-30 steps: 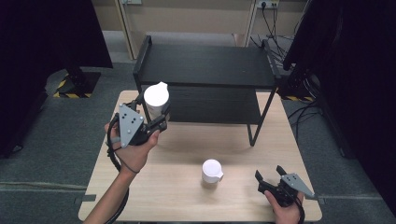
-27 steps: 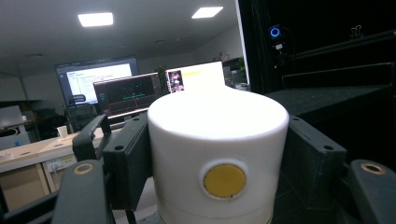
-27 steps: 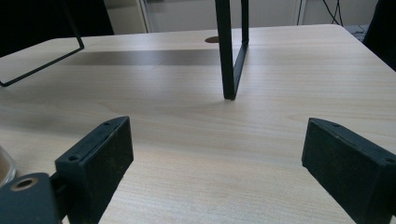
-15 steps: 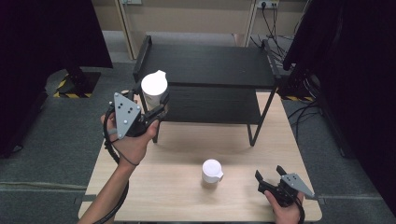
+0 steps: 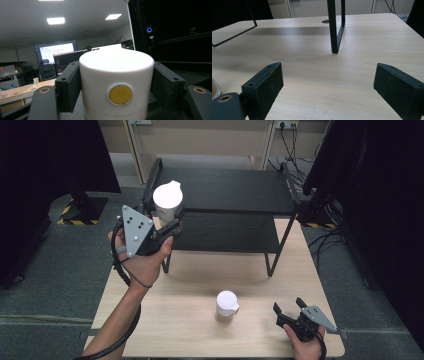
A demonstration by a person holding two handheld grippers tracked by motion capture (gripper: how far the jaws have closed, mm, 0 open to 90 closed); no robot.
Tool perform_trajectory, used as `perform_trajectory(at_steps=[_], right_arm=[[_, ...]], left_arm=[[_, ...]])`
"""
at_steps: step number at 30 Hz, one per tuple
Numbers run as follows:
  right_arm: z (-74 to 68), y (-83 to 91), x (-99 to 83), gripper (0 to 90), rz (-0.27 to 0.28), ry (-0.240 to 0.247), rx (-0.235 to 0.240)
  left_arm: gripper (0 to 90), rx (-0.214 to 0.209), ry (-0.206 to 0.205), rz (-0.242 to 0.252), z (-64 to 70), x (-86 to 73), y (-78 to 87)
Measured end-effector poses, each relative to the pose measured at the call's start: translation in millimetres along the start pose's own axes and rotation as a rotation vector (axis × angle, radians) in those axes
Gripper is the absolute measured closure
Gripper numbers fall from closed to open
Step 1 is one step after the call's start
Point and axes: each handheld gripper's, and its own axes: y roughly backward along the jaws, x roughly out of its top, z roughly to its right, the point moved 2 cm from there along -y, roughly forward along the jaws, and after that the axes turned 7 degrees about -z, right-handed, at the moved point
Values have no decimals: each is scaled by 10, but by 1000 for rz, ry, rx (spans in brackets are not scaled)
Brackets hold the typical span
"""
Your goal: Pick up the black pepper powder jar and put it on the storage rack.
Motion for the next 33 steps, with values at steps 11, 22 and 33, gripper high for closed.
perform_trajectory(at_steps=[11,22,33], right_arm=[[0,-1,2,93,-1,3,0],[4,-1,1,93,0,-1,2],[3,-1,1,93,-1,3,2]], left_arm=[[312,16,1,12,-29,129,-88],[312,35,2,12,-68,257,-259],[311,60,30,-6,-134,341,-486]])
